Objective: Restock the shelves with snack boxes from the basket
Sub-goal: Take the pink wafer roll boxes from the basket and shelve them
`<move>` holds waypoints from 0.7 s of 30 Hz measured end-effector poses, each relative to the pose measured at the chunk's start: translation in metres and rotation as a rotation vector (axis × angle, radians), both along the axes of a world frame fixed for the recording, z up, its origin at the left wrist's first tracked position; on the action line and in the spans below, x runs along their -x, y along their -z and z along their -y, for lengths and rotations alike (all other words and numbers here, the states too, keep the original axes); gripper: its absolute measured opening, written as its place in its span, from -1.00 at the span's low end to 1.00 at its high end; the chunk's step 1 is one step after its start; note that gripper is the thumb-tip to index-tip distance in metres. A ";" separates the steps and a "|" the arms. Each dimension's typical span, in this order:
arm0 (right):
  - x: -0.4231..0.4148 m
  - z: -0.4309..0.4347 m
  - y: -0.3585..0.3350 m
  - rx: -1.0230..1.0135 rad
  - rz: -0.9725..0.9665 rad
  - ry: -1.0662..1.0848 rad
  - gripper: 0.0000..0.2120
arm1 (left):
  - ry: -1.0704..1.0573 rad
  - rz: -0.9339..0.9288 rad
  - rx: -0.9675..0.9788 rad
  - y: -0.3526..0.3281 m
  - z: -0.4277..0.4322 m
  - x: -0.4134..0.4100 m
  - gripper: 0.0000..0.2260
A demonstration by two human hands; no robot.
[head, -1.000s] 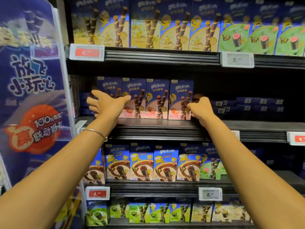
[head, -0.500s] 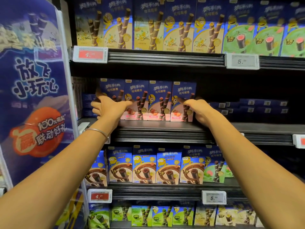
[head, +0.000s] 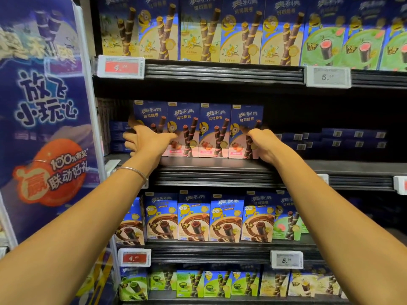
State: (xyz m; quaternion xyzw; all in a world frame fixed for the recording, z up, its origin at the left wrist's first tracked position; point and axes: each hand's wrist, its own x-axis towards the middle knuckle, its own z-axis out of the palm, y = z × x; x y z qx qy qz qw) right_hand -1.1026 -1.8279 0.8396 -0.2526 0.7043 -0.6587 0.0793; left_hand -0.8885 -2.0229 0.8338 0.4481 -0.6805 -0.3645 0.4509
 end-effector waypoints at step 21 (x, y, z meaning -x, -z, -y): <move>0.019 0.007 0.004 0.122 0.179 0.039 -0.72 | 0.004 0.071 0.053 0.003 0.001 -0.002 0.19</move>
